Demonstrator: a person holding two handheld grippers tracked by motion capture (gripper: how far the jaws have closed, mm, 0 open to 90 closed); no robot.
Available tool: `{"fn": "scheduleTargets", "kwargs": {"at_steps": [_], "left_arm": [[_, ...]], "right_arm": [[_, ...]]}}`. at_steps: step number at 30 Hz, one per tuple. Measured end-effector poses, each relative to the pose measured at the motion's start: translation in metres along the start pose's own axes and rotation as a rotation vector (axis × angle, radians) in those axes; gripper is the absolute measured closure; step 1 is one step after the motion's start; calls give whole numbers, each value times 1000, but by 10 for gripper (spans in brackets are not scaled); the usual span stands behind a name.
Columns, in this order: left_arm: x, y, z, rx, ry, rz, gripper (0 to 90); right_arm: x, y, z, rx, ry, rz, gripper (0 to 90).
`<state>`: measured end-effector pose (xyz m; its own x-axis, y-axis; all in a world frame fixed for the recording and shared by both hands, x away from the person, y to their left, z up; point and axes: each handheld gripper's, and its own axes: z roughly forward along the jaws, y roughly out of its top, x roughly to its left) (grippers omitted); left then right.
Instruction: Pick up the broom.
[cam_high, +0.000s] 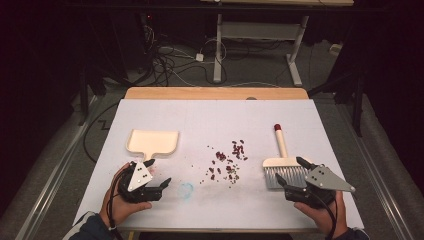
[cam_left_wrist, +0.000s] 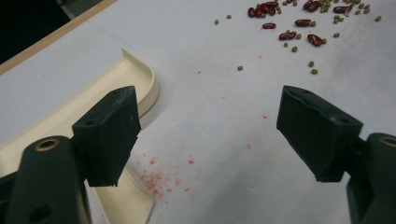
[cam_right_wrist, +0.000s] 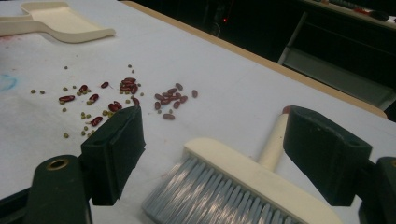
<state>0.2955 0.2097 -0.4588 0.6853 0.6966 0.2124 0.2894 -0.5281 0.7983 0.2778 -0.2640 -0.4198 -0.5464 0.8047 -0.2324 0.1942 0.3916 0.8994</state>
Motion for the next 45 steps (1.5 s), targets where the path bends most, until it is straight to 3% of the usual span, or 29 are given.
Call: {"fn": "scheduleTargets", "kwargs": {"at_steps": [4,11,15,19,21,22,25,28,30,34,38,41,44,45], "left_arm": [[1,2,2,-6,-4,-8,208],[-3,2,6,22,-15,13,208],[-4,1,6,22,-11,5,208],[-3,0,6,35,-4,6,208],[-3,0,6,33,-5,0,209],[-3,0,6,33,-5,0,209],[-3,0,8,41,-9,4,209],[-5,-1,8,52,-13,10,209],[-6,-1,8,53,-13,12,209],[-6,-2,10,62,-14,13,210],[-6,-3,10,77,-10,24,210],[-6,-4,10,86,-12,25,211],[-6,-4,10,92,-11,27,214],[-7,-4,11,91,-15,26,215]], "right_arm": [[0,0,-2,-22,-12,-1,229],[-4,0,0,11,-24,0,235],[-6,5,3,19,-33,-1,241],[-16,14,14,98,-68,31,243],[-23,19,23,176,-90,57,247],[-27,22,28,215,-92,66,250],[-41,27,41,268,-84,119,275],[-58,32,61,342,-61,191,284],[-67,33,77,390,-76,222,312],[-76,26,112,486,-75,285,332],[-84,11,141,587,-105,340,381],[-84,3,154,650,-83,346,420],[-82,4,156,650,-88,325,481],[-81,6,158,652,-91,325,582]]}}
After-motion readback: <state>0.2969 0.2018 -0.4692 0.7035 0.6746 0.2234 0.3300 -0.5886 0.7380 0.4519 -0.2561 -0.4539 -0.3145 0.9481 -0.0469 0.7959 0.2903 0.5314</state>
